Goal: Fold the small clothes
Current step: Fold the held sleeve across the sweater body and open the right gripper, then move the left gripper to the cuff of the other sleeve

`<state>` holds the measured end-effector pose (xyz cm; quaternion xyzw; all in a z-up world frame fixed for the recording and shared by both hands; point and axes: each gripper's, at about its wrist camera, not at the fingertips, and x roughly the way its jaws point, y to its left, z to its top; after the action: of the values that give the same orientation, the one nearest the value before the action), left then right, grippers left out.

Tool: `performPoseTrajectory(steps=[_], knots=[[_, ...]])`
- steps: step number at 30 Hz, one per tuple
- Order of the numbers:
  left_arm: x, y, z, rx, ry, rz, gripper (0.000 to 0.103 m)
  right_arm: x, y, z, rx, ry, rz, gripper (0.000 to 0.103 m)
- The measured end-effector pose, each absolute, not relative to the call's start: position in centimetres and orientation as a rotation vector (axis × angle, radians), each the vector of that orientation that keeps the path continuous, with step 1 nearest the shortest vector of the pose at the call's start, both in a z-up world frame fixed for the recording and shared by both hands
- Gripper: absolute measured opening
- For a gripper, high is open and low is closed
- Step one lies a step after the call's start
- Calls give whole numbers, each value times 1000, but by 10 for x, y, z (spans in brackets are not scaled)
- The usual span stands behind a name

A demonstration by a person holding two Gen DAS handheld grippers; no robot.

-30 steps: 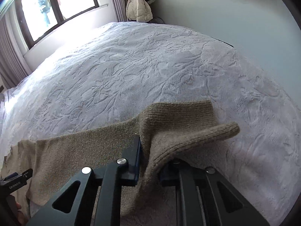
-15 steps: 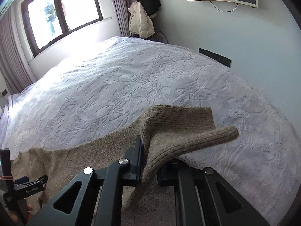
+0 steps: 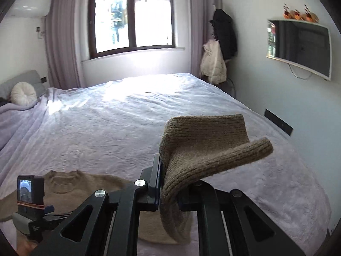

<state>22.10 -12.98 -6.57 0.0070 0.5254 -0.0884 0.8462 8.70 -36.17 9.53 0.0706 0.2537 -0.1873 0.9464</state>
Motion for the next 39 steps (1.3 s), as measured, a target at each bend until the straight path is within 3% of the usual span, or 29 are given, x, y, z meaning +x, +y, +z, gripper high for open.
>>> performPoseTrajectory(steps=[7,14,20,23,25,27,32,35,39], knots=[[229,-17,-53,-98,1072,-87,103,151,-224,78,50,564,-209,13],[222,83,-64,-213,1060,43,103,201,-122,-10,37,755,-77,13],[211,117,-78,-269,1088,73,103,235,-62,-70,-16,896,-17,13],[206,124,-78,-291,1084,72,103,241,-51,-79,42,967,86,24],[203,128,-75,-319,1074,79,103,235,-51,-70,53,951,120,57],[202,130,-72,-343,1072,82,103,225,-56,-52,58,904,163,73],[198,111,-57,-314,1047,75,103,185,-118,0,172,755,278,74],[196,79,-47,-287,1034,20,103,172,-172,8,216,706,181,80],[201,11,-45,-216,1058,-142,103,189,-227,-36,45,865,-173,80]])
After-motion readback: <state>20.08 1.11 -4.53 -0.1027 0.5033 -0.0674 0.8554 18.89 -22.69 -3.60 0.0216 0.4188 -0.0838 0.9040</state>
